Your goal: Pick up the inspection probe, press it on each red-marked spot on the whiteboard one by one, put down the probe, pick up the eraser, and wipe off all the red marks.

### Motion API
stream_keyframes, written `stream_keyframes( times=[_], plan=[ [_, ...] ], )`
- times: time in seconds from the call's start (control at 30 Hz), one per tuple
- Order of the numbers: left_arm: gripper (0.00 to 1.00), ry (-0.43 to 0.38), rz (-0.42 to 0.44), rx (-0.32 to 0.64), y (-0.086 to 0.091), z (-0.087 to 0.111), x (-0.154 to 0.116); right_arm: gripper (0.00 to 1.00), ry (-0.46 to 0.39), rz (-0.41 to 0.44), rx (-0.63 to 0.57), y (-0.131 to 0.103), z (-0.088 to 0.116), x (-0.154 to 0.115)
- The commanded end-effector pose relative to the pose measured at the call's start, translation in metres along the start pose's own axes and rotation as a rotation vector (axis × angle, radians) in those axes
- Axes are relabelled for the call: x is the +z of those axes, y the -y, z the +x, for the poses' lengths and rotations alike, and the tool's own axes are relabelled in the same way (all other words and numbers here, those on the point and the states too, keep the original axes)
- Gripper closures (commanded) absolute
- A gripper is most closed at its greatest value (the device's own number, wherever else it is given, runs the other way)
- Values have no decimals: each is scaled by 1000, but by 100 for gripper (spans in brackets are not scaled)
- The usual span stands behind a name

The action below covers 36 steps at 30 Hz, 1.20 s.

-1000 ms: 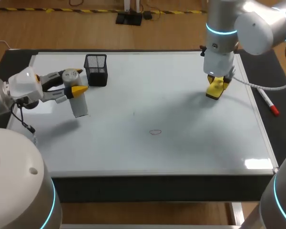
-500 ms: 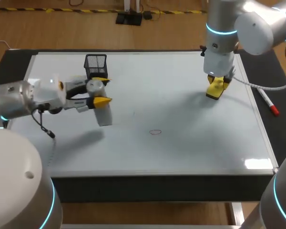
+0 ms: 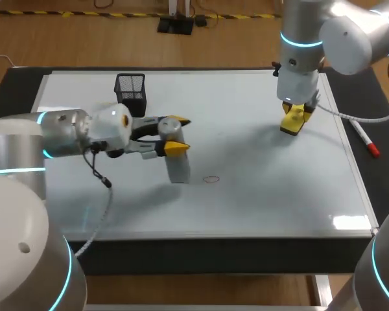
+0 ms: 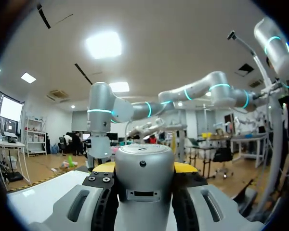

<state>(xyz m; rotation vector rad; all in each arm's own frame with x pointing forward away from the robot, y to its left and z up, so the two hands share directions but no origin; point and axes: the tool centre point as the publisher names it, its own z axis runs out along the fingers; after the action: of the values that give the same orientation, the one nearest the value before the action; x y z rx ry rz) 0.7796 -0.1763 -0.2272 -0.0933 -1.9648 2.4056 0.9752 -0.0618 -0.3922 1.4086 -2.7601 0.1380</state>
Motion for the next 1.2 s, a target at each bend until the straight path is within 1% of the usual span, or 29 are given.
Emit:
stream_keyframes(
  times=[0.03,0.23,0.4,0.53,0.67,0.83,0.9,1.2],
  plan=[
    [100,-37,10,2,-10,-5,18,100,-2,2,-1,1,0,-1],
    [100,-84,24,-12,-16,-1,39,100,-2,2,-1,1,0,-1],
    [100,-107,27,-14,-19,1,54,100,-2,2,-1,1,0,-1],
    [100,-120,29,-16,-21,-1,63,100,-2,2,-1,1,0,-1],
    [100,-122,11,-17,-24,-4,69,100,-2,2,-1,1,0,-1],
    [100,-125,0,-15,-27,-8,74,100,-2,2,-1,1,0,-1],
    [100,-125,10,-13,-29,-9,74,100,-2,2,-1,1,0,-1],
    [100,-118,6,-27,-39,-12,73,100,-2,2,-1,1,0,-1]
  ],
)
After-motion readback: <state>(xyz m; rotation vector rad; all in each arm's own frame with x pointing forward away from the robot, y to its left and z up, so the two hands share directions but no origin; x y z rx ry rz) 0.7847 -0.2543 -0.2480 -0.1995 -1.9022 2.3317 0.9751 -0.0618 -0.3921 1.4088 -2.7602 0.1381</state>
